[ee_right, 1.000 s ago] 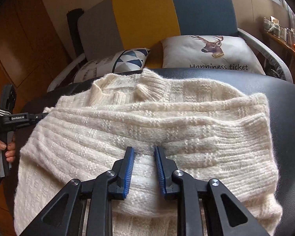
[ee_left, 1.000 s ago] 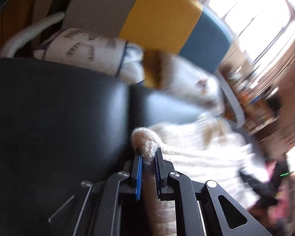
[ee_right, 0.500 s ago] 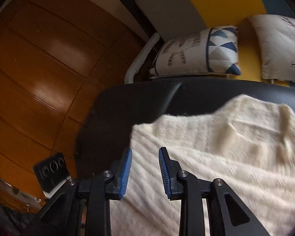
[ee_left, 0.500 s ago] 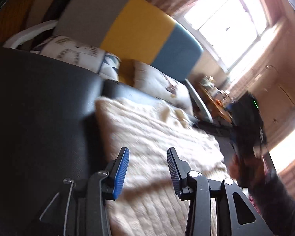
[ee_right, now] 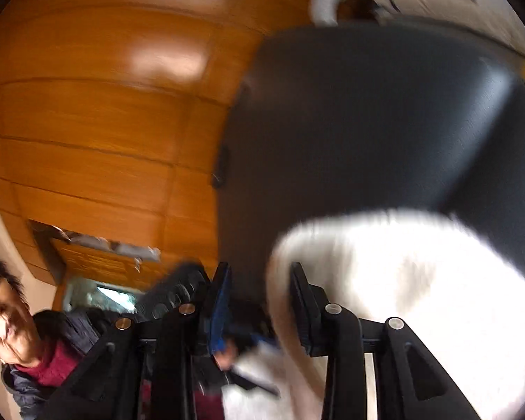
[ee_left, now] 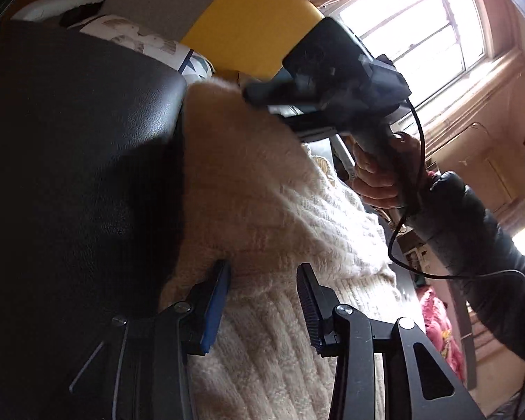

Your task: Fold clothes

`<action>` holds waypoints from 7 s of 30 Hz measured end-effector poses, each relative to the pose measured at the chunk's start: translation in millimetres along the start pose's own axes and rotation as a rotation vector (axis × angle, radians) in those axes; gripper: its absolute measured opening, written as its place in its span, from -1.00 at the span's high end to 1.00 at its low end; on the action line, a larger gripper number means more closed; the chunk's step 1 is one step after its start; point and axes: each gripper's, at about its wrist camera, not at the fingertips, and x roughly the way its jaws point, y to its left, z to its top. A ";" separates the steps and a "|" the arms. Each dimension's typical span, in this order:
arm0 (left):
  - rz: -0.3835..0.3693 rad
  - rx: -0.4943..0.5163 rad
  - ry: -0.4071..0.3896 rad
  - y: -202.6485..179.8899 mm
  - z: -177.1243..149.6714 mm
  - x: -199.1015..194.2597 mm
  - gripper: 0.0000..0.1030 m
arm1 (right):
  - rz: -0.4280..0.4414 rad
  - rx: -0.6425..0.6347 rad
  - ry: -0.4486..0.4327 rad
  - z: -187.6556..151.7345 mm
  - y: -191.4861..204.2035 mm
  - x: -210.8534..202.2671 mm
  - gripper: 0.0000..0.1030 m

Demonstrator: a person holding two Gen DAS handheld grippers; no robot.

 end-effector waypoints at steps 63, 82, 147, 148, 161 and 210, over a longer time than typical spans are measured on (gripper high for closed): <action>0.345 0.344 0.115 -58.2 45.6 76.1 -0.10 | -1.307 0.277 -0.613 -353.3 29.9 -215.8 0.66; 0.401 0.354 0.072 -47.1 61.0 95.8 -0.34 | -1.300 0.182 -0.581 -348.7 36.8 -157.7 0.54; 0.185 -0.080 0.105 -70.6 -188.3 -65.9 0.80 | -0.585 0.380 -0.748 -581.0 91.9 -102.3 0.71; 0.179 -0.091 0.100 -69.0 -188.8 -68.3 0.80 | -0.590 0.374 -0.745 -581.7 93.5 -101.1 0.72; -0.126 -0.100 0.106 -71.2 -178.2 -114.4 0.80 | -0.348 0.353 -0.794 -584.3 99.3 -109.8 0.72; -0.139 -0.317 0.078 -27.8 -32.3 -8.1 -0.31 | -0.220 0.447 -0.849 -440.8 48.4 -164.1 -0.02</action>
